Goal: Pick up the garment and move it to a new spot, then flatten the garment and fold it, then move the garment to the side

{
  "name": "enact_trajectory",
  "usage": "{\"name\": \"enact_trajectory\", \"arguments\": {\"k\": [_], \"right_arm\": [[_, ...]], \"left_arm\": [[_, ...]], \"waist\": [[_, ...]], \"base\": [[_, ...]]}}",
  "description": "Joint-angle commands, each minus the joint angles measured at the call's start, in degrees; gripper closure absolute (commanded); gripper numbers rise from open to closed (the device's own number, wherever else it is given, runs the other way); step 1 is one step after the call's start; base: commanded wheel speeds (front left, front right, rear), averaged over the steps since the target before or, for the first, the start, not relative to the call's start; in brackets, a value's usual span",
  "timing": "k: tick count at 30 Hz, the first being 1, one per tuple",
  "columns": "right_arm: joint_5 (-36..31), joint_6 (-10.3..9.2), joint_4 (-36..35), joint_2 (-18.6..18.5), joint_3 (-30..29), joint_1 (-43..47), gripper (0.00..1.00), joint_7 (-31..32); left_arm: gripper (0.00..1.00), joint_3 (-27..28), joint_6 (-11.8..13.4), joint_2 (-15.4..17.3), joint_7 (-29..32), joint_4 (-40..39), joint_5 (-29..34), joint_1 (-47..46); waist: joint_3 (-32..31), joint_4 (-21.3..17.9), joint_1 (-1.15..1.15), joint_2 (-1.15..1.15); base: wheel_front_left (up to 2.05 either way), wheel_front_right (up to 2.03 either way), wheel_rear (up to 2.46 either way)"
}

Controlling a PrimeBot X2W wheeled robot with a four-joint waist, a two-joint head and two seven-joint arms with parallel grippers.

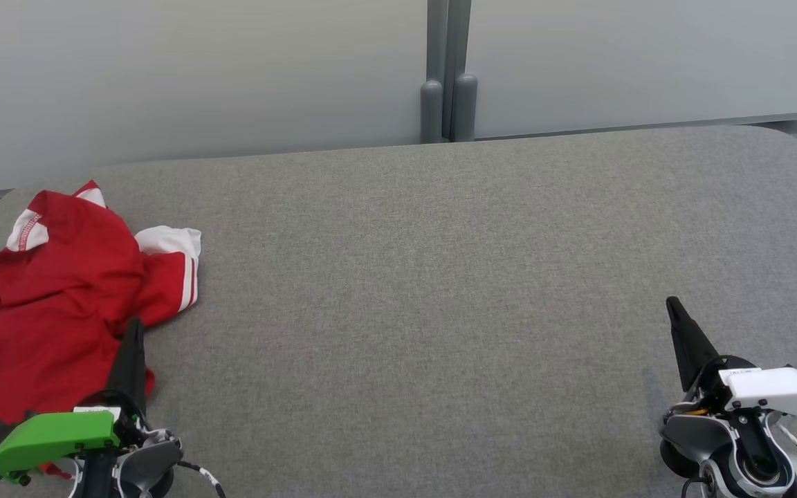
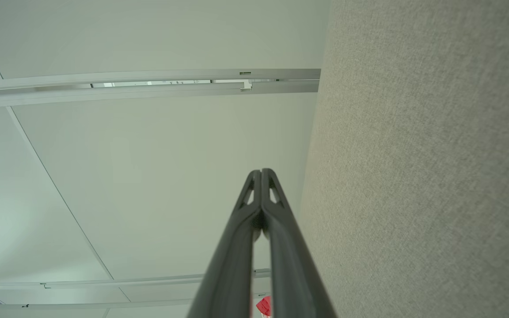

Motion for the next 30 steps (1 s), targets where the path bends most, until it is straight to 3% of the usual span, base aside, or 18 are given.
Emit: {"name": "enact_trajectory", "arguments": {"k": [1, 15, 16, 30], "right_arm": [[0.4, 0.06, 0.1, -0.3, 0.1, -0.7, 1.0, 0.0], [0.4, 0.05, 0.1, -0.3, 0.1, -0.7, 1.0, 0.0], [0.0, 0.01, 0.0, 0.0, 0.0, 0.0, 0.0, 0.0], [-3.1, 0.0, -0.6, 0.3, 1.8, 2.1, 0.0, -3.0]], "left_arm": [[1.0, 0.0, -0.3, 0.1, -0.1, -0.1, 0.1, -0.8], [1.0, 0.0, -0.3, 0.1, -0.1, -0.1, 0.1, -0.8], [0.0, 0.0, 0.0, 0.0, 0.0, 0.0, 0.0, 0.0], [0.0, -1.9, 0.1, -0.1, -1.9, -0.6, -0.2, 2.3]], "waist": [[0.0, 0.0, 0.0, 0.63], [0.0, 0.0, 0.0, 0.63], [0.0, 0.0, 0.0, 0.0], [0.1, 0.1, 0.0, 0.05]], "base": [[0.0, 0.0, 0.0], [0.0, 0.0, 0.0], [0.0, 0.0, 0.0], [0.0, 0.0, 0.0]]}}
